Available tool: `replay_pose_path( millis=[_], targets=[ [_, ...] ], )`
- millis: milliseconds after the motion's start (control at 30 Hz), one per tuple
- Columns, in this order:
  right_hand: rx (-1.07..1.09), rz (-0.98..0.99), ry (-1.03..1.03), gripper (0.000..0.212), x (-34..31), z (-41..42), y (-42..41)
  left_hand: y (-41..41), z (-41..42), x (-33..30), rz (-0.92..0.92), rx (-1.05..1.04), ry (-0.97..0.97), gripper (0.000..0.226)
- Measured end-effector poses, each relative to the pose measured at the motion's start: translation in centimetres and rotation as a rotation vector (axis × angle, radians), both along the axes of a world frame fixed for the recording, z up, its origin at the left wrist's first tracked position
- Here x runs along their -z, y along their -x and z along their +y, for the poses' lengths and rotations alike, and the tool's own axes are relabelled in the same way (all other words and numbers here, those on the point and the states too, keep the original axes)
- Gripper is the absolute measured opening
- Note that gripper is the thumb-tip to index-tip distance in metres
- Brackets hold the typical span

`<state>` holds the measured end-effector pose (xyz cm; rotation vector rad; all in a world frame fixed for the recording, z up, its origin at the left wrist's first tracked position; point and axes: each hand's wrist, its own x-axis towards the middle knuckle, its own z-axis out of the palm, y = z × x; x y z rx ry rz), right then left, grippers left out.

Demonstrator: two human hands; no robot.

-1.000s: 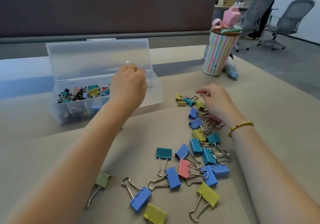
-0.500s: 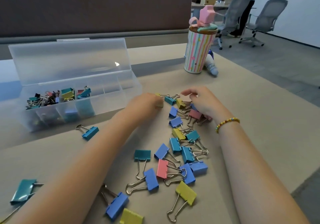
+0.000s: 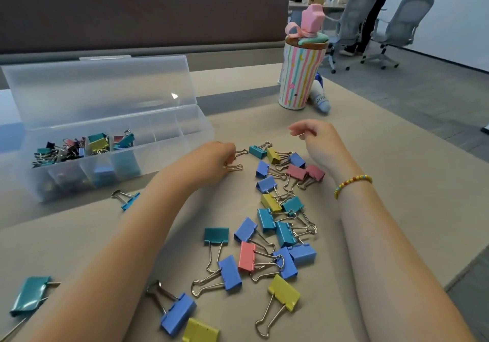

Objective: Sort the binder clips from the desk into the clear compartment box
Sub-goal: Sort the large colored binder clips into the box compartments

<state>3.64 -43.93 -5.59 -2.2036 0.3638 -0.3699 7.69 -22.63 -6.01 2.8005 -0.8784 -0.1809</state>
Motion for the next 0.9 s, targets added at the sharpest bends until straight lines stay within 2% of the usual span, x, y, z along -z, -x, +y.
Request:
replay_pose_path(
  millis=[100,200,333,400,500,667,900],
  targets=[
    [-0.016,-0.025,-0.045,0.039,0.0,0.2,0.2,0.0,0.4,-0.2,0.042,0.011,0.015,0.031],
    [-0.13,-0.014,0.043,0.037,0.4,2.2,-0.5,-0.1,0.5,-0.3,0.021,-0.006,-0.048,0.035],
    [-0.367,0.115,0.573,0.039,1.8,5.6,-2.5,-0.1,1.2,-0.5,-0.037,-0.021,-0.137,0.03],
    [-0.444,0.188,0.706,0.039,2.1,6.6,-2.9,-0.1,1.7,-0.9,-0.049,-0.042,-0.201,0.027],
    [-0.462,0.19,0.744,0.034,2.1,6.7,-2.8,-0.2,2.3,-1.4,-0.025,-0.074,-0.251,0.028],
    [-0.375,0.172,0.743,0.023,1.9,6.4,-2.9,0.1,1.9,-1.1,0.005,-0.075,-0.234,0.023],
    [-0.398,0.285,0.7,0.024,1.1,5.8,-2.1,0.7,1.9,-1.2,0.067,-0.053,-0.263,0.013]
  ],
)
